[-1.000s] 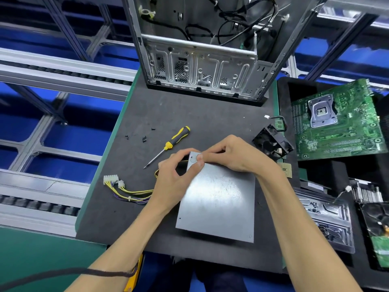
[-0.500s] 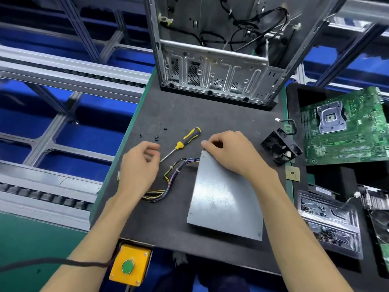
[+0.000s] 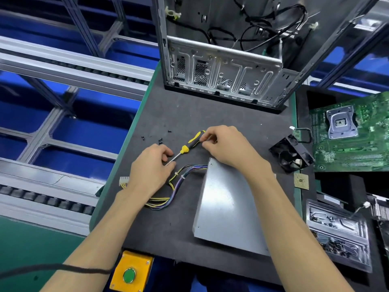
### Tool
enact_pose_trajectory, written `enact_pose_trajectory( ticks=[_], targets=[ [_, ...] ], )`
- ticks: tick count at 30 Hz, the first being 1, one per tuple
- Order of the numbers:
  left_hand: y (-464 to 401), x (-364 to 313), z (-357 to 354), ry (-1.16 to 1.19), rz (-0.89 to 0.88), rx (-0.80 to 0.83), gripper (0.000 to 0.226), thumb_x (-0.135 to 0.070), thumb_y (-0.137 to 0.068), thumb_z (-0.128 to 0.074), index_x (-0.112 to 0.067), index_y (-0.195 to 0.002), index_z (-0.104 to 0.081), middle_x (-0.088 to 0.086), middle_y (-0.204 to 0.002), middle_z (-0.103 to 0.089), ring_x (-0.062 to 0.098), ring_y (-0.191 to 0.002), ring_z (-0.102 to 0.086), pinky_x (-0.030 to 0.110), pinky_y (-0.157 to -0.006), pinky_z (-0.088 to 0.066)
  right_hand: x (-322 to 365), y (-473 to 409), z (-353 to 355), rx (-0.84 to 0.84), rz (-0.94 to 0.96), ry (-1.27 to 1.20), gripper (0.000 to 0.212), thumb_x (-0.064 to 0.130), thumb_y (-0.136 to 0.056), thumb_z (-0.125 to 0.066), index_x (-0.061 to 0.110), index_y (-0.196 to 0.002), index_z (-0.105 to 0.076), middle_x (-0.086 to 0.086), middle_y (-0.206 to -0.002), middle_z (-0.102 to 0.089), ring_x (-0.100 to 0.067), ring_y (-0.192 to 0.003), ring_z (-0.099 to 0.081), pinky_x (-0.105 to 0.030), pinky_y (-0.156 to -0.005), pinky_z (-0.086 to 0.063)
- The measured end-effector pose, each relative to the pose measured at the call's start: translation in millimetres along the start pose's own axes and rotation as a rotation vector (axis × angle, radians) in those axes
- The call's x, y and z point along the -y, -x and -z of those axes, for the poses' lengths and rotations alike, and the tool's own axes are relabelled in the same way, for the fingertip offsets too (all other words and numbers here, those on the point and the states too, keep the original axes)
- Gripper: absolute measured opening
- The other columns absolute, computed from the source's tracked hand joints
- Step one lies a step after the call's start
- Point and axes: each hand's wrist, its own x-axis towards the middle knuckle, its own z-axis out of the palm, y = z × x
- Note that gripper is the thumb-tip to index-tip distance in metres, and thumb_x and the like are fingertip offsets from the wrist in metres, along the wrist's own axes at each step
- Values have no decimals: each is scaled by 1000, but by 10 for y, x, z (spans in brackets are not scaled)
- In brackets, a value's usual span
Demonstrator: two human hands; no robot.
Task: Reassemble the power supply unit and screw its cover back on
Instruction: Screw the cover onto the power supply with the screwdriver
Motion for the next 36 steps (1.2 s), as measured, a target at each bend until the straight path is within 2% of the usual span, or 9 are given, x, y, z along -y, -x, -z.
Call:
enact_pose_trajectory(
  ticks=[4,8,11,13,17,20,23,27,36],
  targets=[
    [-155,-23,19,45,5,0,14,-23,-91,-70,-31,-81,-65,-16,-73,-60,4,-70,-55,25,-61,-39,-34,-96,-16,-21,-44,-31,9,31,-95,-61,31,-102,-66,7,-94,-70,-24,-101,-64,-39,-89,-53],
    [-272,-47,159,508,18,-8,19,-14,-92,-72,-27,-78,-73,-13,-67,-69,-4,-59,-57,11,-63,-43,-74,-186,-26,-96,-127,-207,26,47,-97,-58,25,-110,-60,2,-91,-73,-24,-100,-66,-39,-89,-53],
    [-300,-170,279,710,-46,-6,13,-14,-93,-72,-24,-85,-77,-13,-69,-71,1,-63,-60,14,-64,-48,-2,-217,23,-98,-151,-512,35,61,-96,-57,26,-99,-62,5,-78,-75,-16,-75,-72,-35,-67,-55],
    [-312,-276,334,682,-139,43,15,-12,-93,-71,-25,-89,-78,-13,-74,-74,0,-68,-63,12,-69,-49,63,-216,66,-105,-91,-723,31,56,-98,-58,25,-99,-63,11,-73,-73,-13,-60,-68,-28,-53,-49],
    [-339,-425,335,574,-232,169,14,-12,-92,-73,-24,-97,-80,-12,-84,-77,1,-79,-69,14,-78,-51,108,-217,170,-196,42,-894,18,28,-105,-57,13,-97,-63,1,-80,-71,-14,-58,-63,-24,-48,-47],
    [-416,-362,299,495,-139,149,23,-4,-95,-65,-17,-110,-76,0,-92,-77,15,-86,-73,33,-88,-58,43,-226,242,-332,16,-897,22,26,-106,-55,12,-89,-59,0,-77,-69,-14,-59,-58,-25,-47,-45],
    [-508,-157,318,464,-14,84,40,11,-96,-47,-20,-106,-69,4,-91,-73,18,-77,-69,47,-81,-61,-51,-225,318,-450,-60,-891,28,31,-105,-54,14,-84,-55,4,-68,-66,-9,-56,-54,-21,-47,-42],
    [-588,177,422,405,95,12,53,13,-93,-44,-35,-89,-67,-3,-86,-73,10,-67,-68,40,-74,-61,-84,-252,379,-492,-127,-933,31,32,-105,-52,15,-79,-52,2,-64,-62,-7,-51,-49,-17,-46,-38],
    [-586,516,648,377,194,-75,50,9,-90,-46,-34,-85,-71,-5,-86,-74,1,-61,-68,36,-75,-60,114,-393,296,-443,-177,-955,33,36,-106,-50,20,-77,-52,4,-61,-60,-4,-50,-48,-20,-45,-35]
  ],
)
